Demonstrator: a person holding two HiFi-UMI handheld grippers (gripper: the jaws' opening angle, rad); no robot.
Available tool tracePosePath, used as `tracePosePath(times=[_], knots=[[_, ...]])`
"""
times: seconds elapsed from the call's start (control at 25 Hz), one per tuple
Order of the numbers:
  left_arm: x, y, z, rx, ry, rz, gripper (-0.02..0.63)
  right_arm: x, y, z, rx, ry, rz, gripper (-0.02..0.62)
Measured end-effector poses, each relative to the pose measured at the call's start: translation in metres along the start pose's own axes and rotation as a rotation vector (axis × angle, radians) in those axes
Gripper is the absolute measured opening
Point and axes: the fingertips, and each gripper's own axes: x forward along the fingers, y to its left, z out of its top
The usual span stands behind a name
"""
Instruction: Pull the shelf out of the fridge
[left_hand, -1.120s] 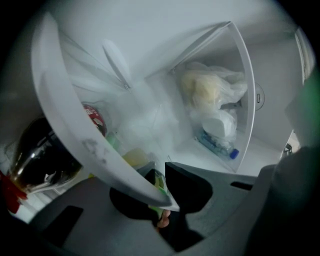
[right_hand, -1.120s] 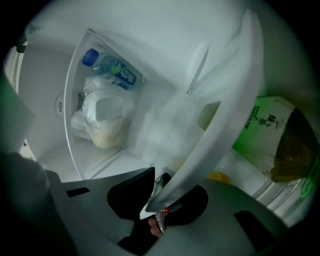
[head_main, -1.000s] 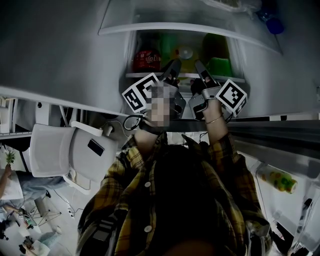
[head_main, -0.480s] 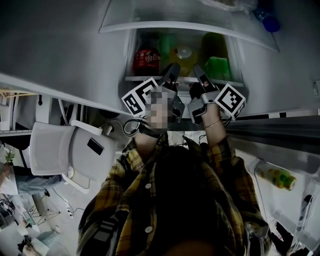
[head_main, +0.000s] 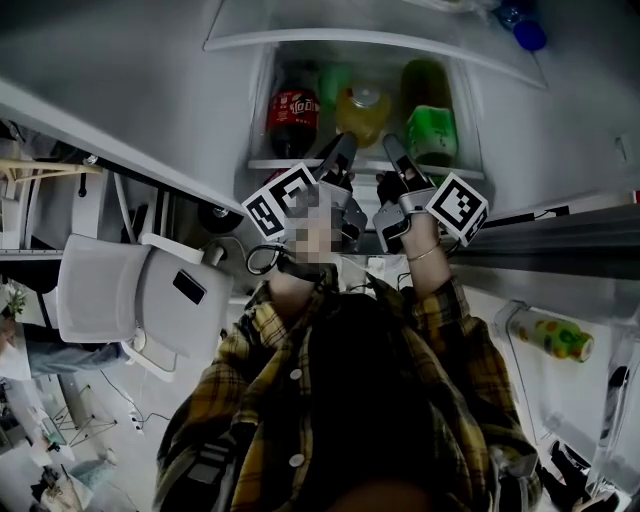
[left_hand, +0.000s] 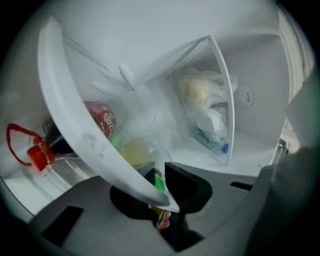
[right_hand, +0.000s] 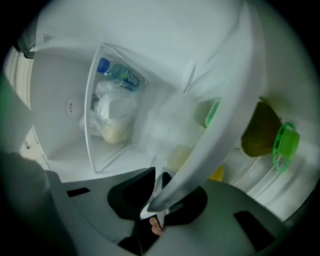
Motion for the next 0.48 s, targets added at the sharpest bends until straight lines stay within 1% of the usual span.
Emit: tracePosePath(times=[0.12, 0.48], knots=[[-0.013, -0.001, -0.009, -0.001, -0.004, 0.006, 0.071, -0.012, 0.001, -0.009, 0.003, 0.008, 0.000, 0.063], [-0.028, -0.002, -0.013, -0.020, -0.014, 0.018, 0.069, -0.022, 0.006, -0.021, -0.001, 0.042, -0.006, 0.063]])
